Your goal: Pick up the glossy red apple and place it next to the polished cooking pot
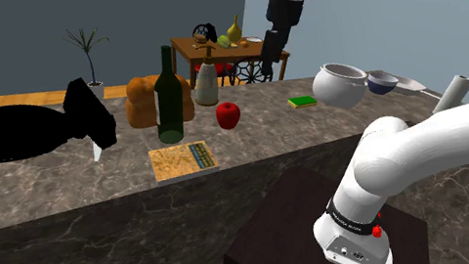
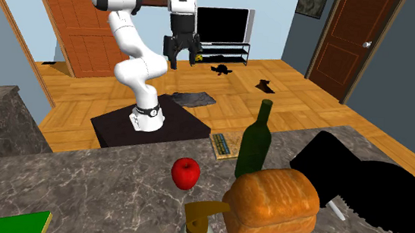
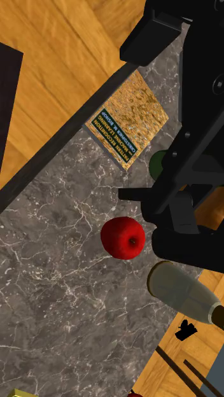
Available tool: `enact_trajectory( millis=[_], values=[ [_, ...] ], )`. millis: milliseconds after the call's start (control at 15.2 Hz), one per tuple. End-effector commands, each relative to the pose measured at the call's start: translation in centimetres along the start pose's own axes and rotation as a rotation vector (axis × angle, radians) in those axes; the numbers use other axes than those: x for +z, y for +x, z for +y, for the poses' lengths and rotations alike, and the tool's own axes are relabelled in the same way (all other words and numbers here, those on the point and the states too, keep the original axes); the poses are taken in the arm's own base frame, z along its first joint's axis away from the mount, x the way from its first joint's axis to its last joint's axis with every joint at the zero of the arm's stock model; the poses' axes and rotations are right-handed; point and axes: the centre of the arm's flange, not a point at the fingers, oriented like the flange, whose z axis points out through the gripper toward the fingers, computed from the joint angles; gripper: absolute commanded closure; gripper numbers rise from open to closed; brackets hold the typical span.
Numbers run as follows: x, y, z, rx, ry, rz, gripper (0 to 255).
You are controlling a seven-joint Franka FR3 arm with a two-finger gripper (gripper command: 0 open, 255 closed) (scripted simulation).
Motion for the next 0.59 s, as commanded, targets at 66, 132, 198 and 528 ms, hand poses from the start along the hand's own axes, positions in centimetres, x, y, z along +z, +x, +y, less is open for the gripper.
enact_trajectory(
  millis=[66, 132, 198, 528],
  values=[
    [0.9, 0.7, 0.7, 0.0, 0.001, 0.0, 0],
    [1.8, 1.4, 1.4, 0.0, 0.001, -0.001, 0],
    [2.7, 2.1, 2.1, 0.0, 0.002, -0.001, 0],
    [7.1, 5.6, 5.5, 0.0, 0.005, -0.002, 0]
  ],
)
